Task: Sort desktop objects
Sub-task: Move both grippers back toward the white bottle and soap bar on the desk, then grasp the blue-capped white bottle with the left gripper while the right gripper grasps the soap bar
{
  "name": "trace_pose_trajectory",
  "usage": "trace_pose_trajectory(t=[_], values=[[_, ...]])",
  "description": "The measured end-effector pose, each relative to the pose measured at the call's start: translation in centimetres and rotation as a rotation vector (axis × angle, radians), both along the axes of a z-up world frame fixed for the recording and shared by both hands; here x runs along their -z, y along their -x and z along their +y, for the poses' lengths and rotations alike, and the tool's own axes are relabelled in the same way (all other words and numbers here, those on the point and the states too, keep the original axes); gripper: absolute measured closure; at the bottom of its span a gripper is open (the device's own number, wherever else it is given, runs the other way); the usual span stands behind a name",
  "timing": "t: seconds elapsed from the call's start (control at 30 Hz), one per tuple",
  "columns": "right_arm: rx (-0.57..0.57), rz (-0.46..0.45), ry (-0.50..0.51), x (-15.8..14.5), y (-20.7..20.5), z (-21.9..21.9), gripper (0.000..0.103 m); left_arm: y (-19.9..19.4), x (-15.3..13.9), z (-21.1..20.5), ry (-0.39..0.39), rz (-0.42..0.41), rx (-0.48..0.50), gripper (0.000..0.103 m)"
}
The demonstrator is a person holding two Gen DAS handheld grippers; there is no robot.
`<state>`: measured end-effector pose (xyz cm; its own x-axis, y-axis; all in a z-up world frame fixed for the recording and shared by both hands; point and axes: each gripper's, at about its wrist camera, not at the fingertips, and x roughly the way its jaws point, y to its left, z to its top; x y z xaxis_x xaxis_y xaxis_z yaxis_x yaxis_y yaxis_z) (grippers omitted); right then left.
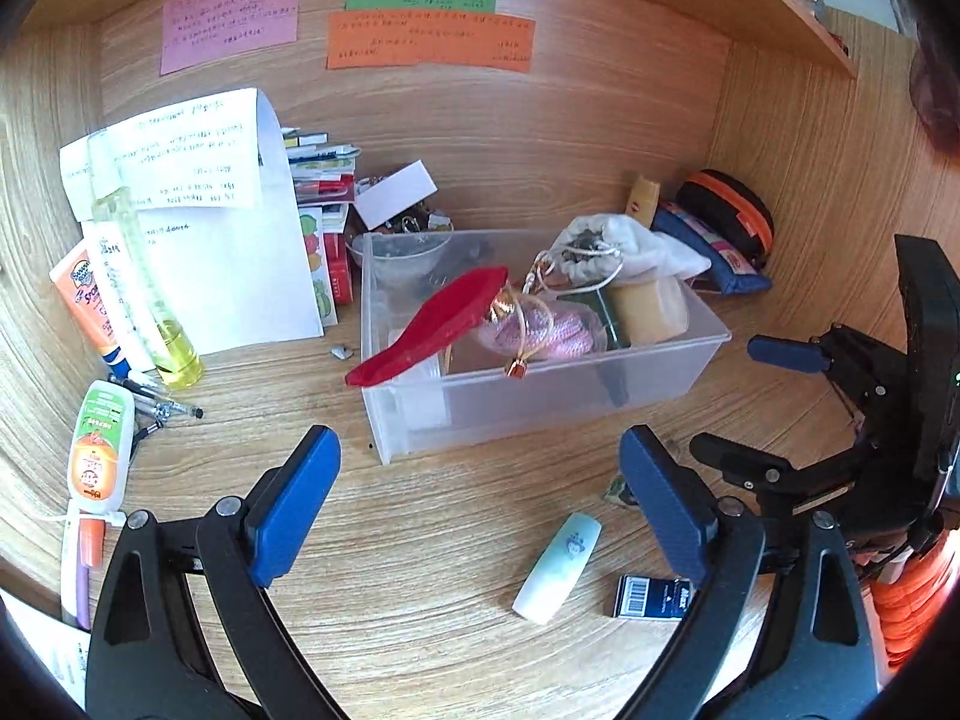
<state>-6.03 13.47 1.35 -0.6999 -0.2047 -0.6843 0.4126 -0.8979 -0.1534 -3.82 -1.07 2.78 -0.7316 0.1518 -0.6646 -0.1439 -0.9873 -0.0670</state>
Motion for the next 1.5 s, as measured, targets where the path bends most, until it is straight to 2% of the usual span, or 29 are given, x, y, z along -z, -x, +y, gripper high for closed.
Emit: trace_pose_trajectory(t=[0.27,0.43,0.57,0.63,0.7,0.87,1.07,1.17,1.27,1.43,1.5], values=[[0.019,-0.085,-0.013,3.0,0.0,1.7,0.016,-0.7,3.8,1.0,0.033,-0.089,0.036,0.008],[0.022,-0.141,-0.025,4.5,0.3,2.5,0.016,-1.1,5.8,1.4,0.019,-0.122,0.065,0.008],[0.020,-0.209,0.023,5.6,0.8,3.0,0.018,-1.1,7.2,1.7,0.024,-0.150,0.069,0.008],[0.027,-0.219,0.029,5.9,1.1,3.1,0.018,-1.1,7.7,2.0,0.024,-0.165,0.082,0.013],[0.023,-0.223,0.037,6.1,1.3,3.1,0.019,-1.0,8.0,2.4,0.033,-0.179,0.095,0.026],[-0.004,-0.219,0.026,6.1,1.5,2.4,0.023,-1.0,8.1,3.2,0.043,-0.189,0.122,0.027],[-0.038,-0.220,0.014,6.2,1.8,1.5,0.034,-0.3,8.3,4.3,0.111,-0.201,0.162,0.036],[-0.042,-0.223,0.023,6.2,2.1,1.6,0.036,0.2,8.6,4.4,0.119,-0.226,0.181,0.045],[-0.047,-0.228,0.039,6.2,2.3,1.6,0.041,0.4,8.6,4.2,0.116,-0.223,0.186,0.049],[-0.044,-0.227,0.055,6.0,2.5,1.7,0.055,0.3,8.5,3.8,0.109,-0.200,0.176,0.065],[-0.048,-0.224,0.059,5.9,2.5,1.6,0.060,0.1,8.4,3.6,0.108,-0.195,0.177,0.078]])
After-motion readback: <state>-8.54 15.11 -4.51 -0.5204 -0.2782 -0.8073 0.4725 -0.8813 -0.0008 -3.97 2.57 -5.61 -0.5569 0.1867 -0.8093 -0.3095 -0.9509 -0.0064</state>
